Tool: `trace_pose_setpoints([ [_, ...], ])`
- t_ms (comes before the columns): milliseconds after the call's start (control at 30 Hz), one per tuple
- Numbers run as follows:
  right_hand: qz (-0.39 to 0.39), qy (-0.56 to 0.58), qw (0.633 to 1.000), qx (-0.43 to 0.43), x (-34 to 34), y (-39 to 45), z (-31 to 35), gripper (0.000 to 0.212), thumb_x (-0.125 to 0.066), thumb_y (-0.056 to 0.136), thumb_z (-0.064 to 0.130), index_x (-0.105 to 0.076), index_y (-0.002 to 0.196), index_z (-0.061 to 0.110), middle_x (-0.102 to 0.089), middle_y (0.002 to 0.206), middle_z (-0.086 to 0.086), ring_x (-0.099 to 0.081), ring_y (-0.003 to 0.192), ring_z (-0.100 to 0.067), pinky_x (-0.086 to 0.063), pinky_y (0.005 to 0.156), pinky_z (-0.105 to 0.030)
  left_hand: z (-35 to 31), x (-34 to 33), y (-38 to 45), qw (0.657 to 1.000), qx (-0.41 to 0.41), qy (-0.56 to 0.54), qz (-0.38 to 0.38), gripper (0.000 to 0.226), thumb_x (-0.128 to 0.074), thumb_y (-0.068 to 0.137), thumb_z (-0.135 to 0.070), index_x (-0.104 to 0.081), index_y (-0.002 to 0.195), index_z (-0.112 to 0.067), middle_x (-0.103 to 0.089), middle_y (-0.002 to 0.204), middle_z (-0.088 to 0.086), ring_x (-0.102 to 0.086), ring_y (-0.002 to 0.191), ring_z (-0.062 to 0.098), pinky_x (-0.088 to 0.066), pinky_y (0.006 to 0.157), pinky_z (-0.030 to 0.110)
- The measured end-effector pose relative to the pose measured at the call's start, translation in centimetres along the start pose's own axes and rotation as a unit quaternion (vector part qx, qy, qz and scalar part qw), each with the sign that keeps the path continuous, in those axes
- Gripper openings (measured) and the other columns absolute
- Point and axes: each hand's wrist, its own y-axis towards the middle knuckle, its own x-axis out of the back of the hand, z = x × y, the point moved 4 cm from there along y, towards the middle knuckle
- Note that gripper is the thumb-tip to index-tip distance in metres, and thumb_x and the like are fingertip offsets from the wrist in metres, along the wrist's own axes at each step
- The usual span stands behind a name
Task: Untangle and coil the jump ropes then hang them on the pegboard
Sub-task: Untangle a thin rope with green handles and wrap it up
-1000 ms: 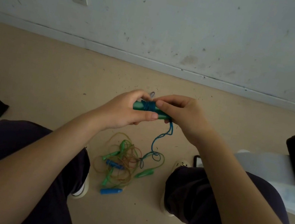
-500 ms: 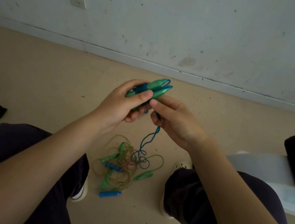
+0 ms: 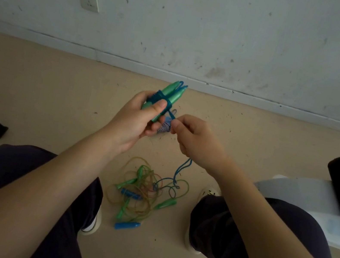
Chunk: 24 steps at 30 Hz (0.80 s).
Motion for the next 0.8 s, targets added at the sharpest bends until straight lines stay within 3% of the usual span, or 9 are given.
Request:
trace_pose_setpoints([
  [100,0.016,-0.022,0.999,0.041,0.1,-0.4,0.9,0.028,-0.05,0.102,0.022,-0.057,0.074,0.023,-0.043,0.045,0.018,-0.037,0.042,-0.001,-0.031,0.051,-0.025,-0.4,0.8,0.3,0.995,-0.018,0.098,-0.03,0.019,-0.056,0.103,-0.021,-0.055,0.121,-0.017,-0.058,0.072,0.005,-0.045,0.049,0.01,-0.035,0.044,0.02],
  [200,-0.007,-0.049,0.996,0.072,1.2,-0.7,1.8,0.027,-0.053,0.1,0.019,-0.06,0.074,0.019,-0.042,0.049,0.015,-0.037,0.045,-0.001,-0.031,0.052,-0.02,0.1,0.4,0.2,0.98,-0.008,0.197,0.038,0.021,-0.058,0.102,-0.019,-0.058,0.122,-0.021,-0.055,0.07,0.007,-0.042,0.046,0.011,-0.031,0.043,0.02],
  [367,-0.024,-0.172,0.977,0.121,2.3,-1.2,2.4,0.021,-0.06,0.097,0.018,-0.071,0.085,0.005,-0.051,0.061,0.011,-0.047,0.055,0.0,-0.034,0.055,-0.013,0.6,0.2,-0.2,0.955,0.044,0.246,0.157,0.023,-0.065,0.097,-0.025,-0.065,0.12,-0.029,-0.061,0.067,0.0,-0.045,0.046,0.009,-0.033,0.04,0.02],
  [500,-0.057,-0.234,0.952,0.187,2.7,-1.4,2.9,0.01,-0.075,0.085,0.017,-0.076,0.086,0.007,-0.062,0.075,-0.002,-0.055,0.071,-0.015,-0.043,0.066,-0.029,0.6,0.1,-0.6,0.937,0.064,0.265,0.219,0.019,-0.072,0.092,-0.025,-0.072,0.111,-0.026,-0.063,0.066,0.0,-0.048,0.046,0.01,-0.034,0.038,0.021],
  [633,-0.052,-0.19,0.966,0.168,2.6,-1.1,2.4,0.014,-0.084,0.074,0.022,-0.076,0.079,0.011,-0.06,0.076,-0.002,-0.055,0.071,-0.017,-0.044,0.066,-0.033,1.0,-0.5,-1.1,0.921,0.086,0.279,0.258,0.02,-0.072,0.092,-0.023,-0.069,0.11,-0.032,-0.064,0.067,0.0,-0.048,0.049,0.012,-0.035,0.04,0.02],
  [800,-0.027,-0.101,0.989,0.103,2.2,-0.5,1.4,0.015,-0.082,0.077,0.026,-0.069,0.076,0.02,-0.064,0.073,0.0,-0.056,0.065,-0.01,-0.047,0.062,-0.03,0.8,-1.0,-1.5,0.92,0.061,0.292,0.254,0.012,-0.072,0.092,-0.031,-0.067,0.101,-0.037,-0.06,0.065,-0.006,-0.048,0.053,0.008,-0.036,0.046,0.018],
])
